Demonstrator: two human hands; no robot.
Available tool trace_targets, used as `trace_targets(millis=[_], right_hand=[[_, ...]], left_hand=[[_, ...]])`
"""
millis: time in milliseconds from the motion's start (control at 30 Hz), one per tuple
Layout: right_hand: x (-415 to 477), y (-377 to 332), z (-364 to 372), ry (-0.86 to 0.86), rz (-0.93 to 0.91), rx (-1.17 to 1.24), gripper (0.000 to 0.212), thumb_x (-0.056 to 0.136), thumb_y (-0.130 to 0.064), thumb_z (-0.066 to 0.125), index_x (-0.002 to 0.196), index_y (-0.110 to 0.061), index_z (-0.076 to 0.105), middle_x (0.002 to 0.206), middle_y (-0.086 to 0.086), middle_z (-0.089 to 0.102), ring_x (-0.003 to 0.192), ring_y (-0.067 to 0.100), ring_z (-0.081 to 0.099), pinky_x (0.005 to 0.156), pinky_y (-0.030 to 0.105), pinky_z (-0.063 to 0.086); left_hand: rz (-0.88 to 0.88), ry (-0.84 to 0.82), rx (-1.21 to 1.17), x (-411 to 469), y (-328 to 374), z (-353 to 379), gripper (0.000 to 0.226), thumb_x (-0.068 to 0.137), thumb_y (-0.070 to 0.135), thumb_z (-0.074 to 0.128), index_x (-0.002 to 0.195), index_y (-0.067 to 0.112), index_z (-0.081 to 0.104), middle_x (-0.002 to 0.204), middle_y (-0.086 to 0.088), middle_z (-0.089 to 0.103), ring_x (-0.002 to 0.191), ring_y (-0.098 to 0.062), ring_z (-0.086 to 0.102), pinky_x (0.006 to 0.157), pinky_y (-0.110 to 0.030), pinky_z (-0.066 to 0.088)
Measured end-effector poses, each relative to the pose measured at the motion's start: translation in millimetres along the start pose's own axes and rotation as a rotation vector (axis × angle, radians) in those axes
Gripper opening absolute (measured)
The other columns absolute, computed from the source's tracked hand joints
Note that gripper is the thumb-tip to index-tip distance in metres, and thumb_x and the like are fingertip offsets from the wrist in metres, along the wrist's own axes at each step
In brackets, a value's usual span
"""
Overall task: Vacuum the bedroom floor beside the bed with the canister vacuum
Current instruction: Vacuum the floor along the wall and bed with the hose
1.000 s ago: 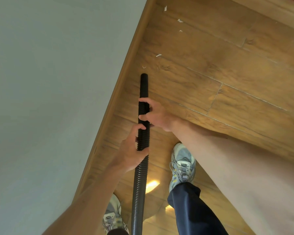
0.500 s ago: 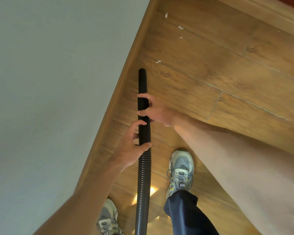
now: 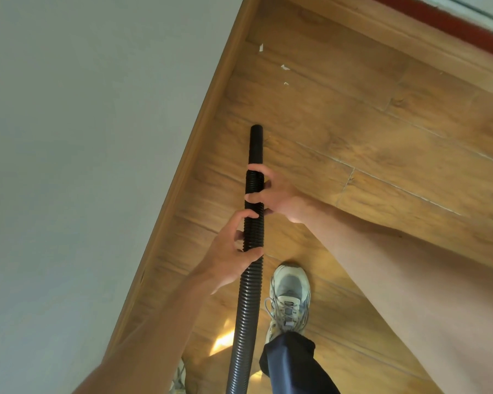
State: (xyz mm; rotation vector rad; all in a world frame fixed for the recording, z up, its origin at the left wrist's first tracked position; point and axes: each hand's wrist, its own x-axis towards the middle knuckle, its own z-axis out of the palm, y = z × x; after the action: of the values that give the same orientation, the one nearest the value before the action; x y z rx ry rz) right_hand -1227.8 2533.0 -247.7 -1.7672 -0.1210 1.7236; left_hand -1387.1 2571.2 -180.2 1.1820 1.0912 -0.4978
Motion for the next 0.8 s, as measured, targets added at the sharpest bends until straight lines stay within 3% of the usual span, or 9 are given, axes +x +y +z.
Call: trace_targets(millis=[267,433,667,800], right_hand=[[2.7,-22.2,-7.9,0.017,0.007,0.031,0.079,0.086,-0.001,0.069,0.148,-0.037,0.037,0.104,-0.001,0.057,0.099,0.021,0.062,0.08,0.041,0.06],[-13.6,-31.7,-25.5,0.088,0.021,0.057,0.078,0.086,-0.002,0.07,0.148,-0.038,0.038,0.119,0.006,0.058,0.104,0.024,0.062,0.082,0.042,0.06],[-41.6,-50.4,-49.7,0.11,0.014,0.08,0.079,0.086,-0.001,0.07,0.147,-0.04,0.038,0.117,0.004,0.061,0.105,0.022,0.063,0.084,0.04,0.058],[-49.6,-63.1,-51.0,0.122,0.002,0.088,0.078,0.087,-0.002,0.069,0.148,-0.038,0.037,0.109,0.0,0.061,0.096,0.017,0.063,0.067,0.029,0.056]], left_hand=[[0.004,0.034,-0.011,5.6,20.9,-2.0,0.058,0.087,0.006,0.073,0.118,0.049,0.049,0.11,-0.01,0.065,0.086,-0.027,0.074,0.072,-0.051,0.062],[-0.004,0.007,-0.016,1.1,46.1,11.4,0.059,0.086,0.003,0.072,0.115,0.05,0.05,0.108,-0.011,0.064,0.09,-0.027,0.073,0.073,-0.051,0.062],[0.041,-0.026,0.028,-17.0,81.0,23.9,0.057,0.086,0.003,0.07,0.109,0.051,0.049,0.103,-0.01,0.064,0.086,-0.028,0.072,0.072,-0.048,0.063],[0.038,-0.034,0.026,-22.3,94.8,20.4,0.056,0.086,0.002,0.07,0.109,0.049,0.048,0.103,-0.011,0.063,0.084,-0.025,0.069,0.072,-0.045,0.062]])
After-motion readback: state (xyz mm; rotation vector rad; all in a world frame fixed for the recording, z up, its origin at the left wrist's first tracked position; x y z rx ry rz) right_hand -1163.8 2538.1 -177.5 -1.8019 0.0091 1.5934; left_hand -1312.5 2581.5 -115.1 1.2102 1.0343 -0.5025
